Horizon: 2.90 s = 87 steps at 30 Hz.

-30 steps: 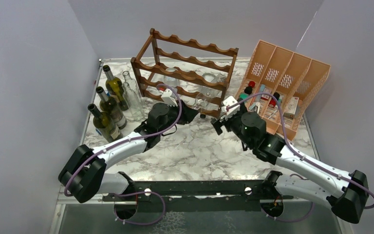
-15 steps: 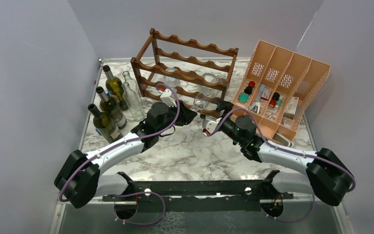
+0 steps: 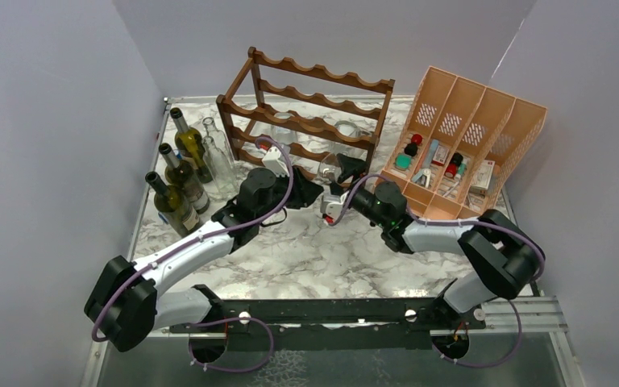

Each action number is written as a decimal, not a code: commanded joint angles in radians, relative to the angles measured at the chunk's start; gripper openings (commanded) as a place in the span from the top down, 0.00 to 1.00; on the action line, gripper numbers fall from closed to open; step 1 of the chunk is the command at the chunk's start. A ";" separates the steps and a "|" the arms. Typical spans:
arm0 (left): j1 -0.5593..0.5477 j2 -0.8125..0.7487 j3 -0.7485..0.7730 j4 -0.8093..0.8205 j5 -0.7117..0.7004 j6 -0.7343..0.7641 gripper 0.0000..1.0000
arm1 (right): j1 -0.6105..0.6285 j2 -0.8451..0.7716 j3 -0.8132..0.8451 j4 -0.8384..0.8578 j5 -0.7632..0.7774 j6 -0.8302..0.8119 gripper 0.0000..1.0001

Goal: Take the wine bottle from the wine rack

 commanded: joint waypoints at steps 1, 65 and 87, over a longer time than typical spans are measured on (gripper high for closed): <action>0.013 -0.034 0.037 -0.037 0.005 0.017 1.00 | -0.013 0.067 0.032 0.135 -0.007 -0.060 0.01; 0.025 -0.427 0.457 -0.576 -0.354 0.363 0.01 | 0.294 -0.076 0.158 -0.050 -0.264 0.442 0.46; 0.025 -0.553 0.556 -0.686 -0.407 0.381 0.03 | 0.331 0.580 0.807 0.019 -0.222 1.289 0.45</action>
